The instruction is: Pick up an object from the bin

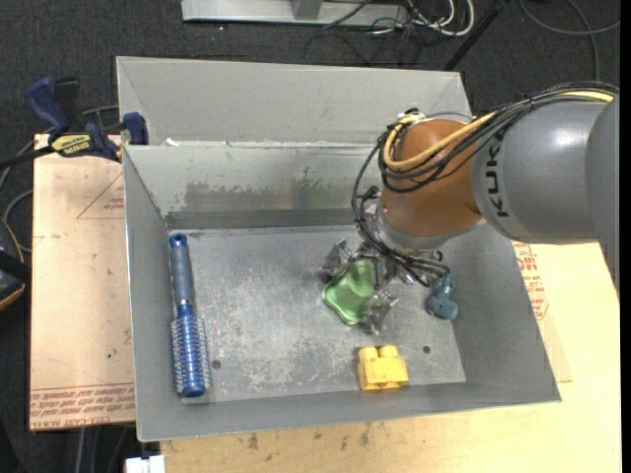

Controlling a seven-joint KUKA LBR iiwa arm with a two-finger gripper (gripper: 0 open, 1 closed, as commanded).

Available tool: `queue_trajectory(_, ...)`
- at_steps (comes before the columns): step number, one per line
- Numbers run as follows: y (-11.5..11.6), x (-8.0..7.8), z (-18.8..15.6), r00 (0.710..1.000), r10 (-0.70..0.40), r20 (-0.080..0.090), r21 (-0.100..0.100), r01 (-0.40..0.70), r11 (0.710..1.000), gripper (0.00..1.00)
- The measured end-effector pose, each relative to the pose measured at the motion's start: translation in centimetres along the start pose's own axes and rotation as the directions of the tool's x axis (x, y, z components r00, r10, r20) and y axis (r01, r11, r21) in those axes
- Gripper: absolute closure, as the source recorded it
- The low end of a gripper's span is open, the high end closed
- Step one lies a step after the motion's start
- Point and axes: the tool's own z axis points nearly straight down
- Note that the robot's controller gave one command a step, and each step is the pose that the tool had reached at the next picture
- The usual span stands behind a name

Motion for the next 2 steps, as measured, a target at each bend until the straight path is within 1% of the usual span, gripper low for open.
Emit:
queue_trajectory(1, -0.1, 0.0, -0.1, 1.0, -0.001, 0.0, 0.003, 0.001, 1.0, 1.0)
queue_trajectory(2, -2.7, -2.3, -13.4, 0.882, -0.471, -0.006, 0.003, 0.471, 0.882, 1.0)
